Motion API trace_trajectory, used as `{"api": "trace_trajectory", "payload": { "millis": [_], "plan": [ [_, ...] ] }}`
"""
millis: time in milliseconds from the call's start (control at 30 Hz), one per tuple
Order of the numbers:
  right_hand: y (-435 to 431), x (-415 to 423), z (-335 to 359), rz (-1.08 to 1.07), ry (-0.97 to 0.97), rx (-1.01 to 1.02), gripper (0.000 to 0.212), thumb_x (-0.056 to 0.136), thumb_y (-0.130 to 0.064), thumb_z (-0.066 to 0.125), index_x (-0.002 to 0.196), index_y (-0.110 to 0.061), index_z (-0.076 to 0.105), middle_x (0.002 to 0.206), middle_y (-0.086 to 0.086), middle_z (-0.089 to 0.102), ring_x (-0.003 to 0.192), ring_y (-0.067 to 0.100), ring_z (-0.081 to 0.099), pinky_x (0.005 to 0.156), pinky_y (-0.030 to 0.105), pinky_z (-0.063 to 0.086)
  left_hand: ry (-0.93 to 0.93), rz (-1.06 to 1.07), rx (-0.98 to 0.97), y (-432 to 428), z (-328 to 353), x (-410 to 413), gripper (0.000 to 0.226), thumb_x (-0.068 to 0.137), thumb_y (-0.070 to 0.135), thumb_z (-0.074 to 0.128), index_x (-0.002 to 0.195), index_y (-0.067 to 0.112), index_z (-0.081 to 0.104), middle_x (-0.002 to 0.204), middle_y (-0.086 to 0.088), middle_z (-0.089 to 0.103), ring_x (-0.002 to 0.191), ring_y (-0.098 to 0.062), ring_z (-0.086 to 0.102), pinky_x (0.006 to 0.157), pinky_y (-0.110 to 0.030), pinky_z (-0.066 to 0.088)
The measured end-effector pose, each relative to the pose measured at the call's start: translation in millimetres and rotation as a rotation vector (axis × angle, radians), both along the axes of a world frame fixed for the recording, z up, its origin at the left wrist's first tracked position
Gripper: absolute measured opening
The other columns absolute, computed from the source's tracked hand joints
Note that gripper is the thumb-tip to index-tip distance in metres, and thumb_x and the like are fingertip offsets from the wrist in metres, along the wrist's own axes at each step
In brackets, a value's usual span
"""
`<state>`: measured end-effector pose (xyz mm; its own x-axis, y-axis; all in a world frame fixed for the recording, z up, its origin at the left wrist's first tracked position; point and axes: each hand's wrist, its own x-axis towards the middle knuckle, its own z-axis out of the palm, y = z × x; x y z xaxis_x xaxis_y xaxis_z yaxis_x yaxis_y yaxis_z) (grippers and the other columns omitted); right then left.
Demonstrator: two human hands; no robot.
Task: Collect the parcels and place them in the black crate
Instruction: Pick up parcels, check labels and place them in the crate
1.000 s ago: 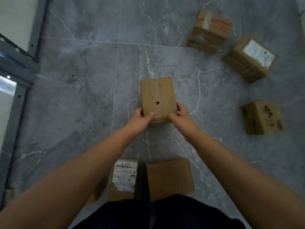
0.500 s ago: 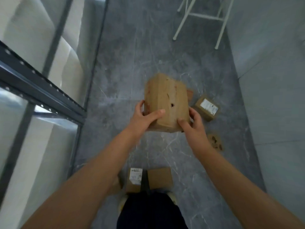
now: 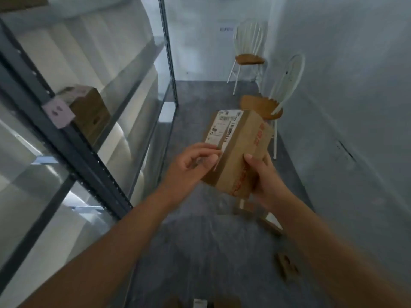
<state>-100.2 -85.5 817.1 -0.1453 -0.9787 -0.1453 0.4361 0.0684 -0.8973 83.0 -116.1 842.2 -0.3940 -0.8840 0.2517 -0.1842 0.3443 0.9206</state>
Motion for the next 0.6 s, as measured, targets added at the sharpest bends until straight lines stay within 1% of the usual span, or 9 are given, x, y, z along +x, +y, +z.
{"api": "trace_trajectory", "payload": {
  "millis": [33,100,133,167,267,367,467,533,600],
  "plan": [
    [2.1,1.9,4.8,0.044,-0.038,-0.027,0.066,0.075,-0.027,0.071,0.134,-0.021,0.042,0.132,0.01,0.057,0.12,0.029,0.055,0.099,0.054,0.045,-0.014,0.041,-0.009,-1.4,7.1,5.3,0.027,0.081,0.03,0.069,0.108,0.026,0.064,0.123,0.01,0.053,0.115,0.001,0.05,0.101,-0.022,0.043],
    [6.7,9.1,12.1,0.126,-0.097,-0.064,0.064,0.075,-0.034,0.063,0.136,-0.024,0.043,0.131,0.009,0.058,0.119,0.031,0.056,0.092,0.054,0.049,-0.089,0.109,0.052,-1.3,17.1,11.0,0.074,0.066,0.037,0.079,0.133,0.028,0.046,0.137,0.009,0.039,0.122,-0.004,0.041,0.103,-0.03,0.042],
    [8.6,12.5,15.6,0.143,-0.101,-0.075,0.063,0.074,-0.037,0.062,0.134,-0.027,0.044,0.128,0.007,0.061,0.116,0.029,0.059,0.084,0.05,0.053,-0.078,0.117,0.162,-0.1,22.0,13.1,0.098,0.057,0.042,0.082,0.141,0.031,0.033,0.138,0.011,0.038,0.12,-0.004,0.042,0.095,-0.03,0.047],
    [9.7,16.2,19.4,0.142,-0.085,-0.087,0.062,0.074,-0.04,0.062,0.133,-0.03,0.046,0.126,0.005,0.063,0.112,0.026,0.062,0.078,0.045,0.056,-0.032,0.088,0.27,0.7,25.9,16.1,0.106,0.051,0.043,0.083,0.142,0.03,0.03,0.134,0.013,0.043,0.114,-0.002,0.05,0.085,-0.026,0.051],
    [10.9,22.7,31.9,0.054,0.03,-0.131,0.071,0.073,-0.044,0.066,0.137,-0.035,0.037,0.128,0.001,0.061,0.109,0.02,0.064,0.078,0.039,0.057,0.06,-0.003,0.387,4.3,32.4,24.2,0.074,0.052,0.043,0.082,0.118,0.026,0.05,0.118,0.005,0.064,0.089,0.001,0.068,0.067,-0.017,0.055],
    [10.4,23.8,39.4,-0.021,0.222,-0.194,0.091,0.069,-0.048,0.072,0.142,-0.047,0.019,0.137,0.0,0.05,0.114,0.016,0.058,0.088,0.037,0.052,0.146,0.119,0.276,8.4,31.2,25.6,0.055,0.059,0.037,0.083,0.104,0.033,0.051,0.103,0.014,0.065,0.077,0.012,0.065,0.059,-0.01,0.051],
    [11.1,29.9,42.3,0.052,0.315,-0.213,0.09,0.069,-0.044,0.07,0.142,-0.049,0.018,0.14,-0.007,0.047,0.121,0.015,0.054,0.098,0.046,0.048,0.131,0.182,0.162,16.1,30.1,23.8,0.057,0.063,0.043,0.081,0.112,0.034,0.052,0.102,0.019,0.065,0.082,0.014,0.064,0.062,-0.012,0.053],
    [10.1,31.4,44.9,0.034,0.272,-0.221,0.088,0.071,-0.036,0.068,0.144,-0.045,0.019,0.138,-0.006,0.051,0.119,0.018,0.056,0.098,0.046,0.048,0.143,0.167,0.157,18.8,30.6,27.2,0.057,0.073,0.047,0.072,0.123,0.031,0.053,0.112,0.012,0.066,0.091,0.006,0.066,0.069,-0.017,0.056],
    [9.6,29.9,47.7,0.037,0.183,-0.239,0.08,0.074,-0.029,0.064,0.143,-0.041,0.026,0.133,-0.002,0.057,0.113,0.021,0.061,0.094,0.046,0.051,0.243,0.152,0.203,17.8,33.6,36.3,0.048,0.081,0.048,0.063,0.126,0.033,0.053,0.121,0.005,0.065,0.097,0.001,0.066,0.077,-0.02,0.055]
  ]
}}
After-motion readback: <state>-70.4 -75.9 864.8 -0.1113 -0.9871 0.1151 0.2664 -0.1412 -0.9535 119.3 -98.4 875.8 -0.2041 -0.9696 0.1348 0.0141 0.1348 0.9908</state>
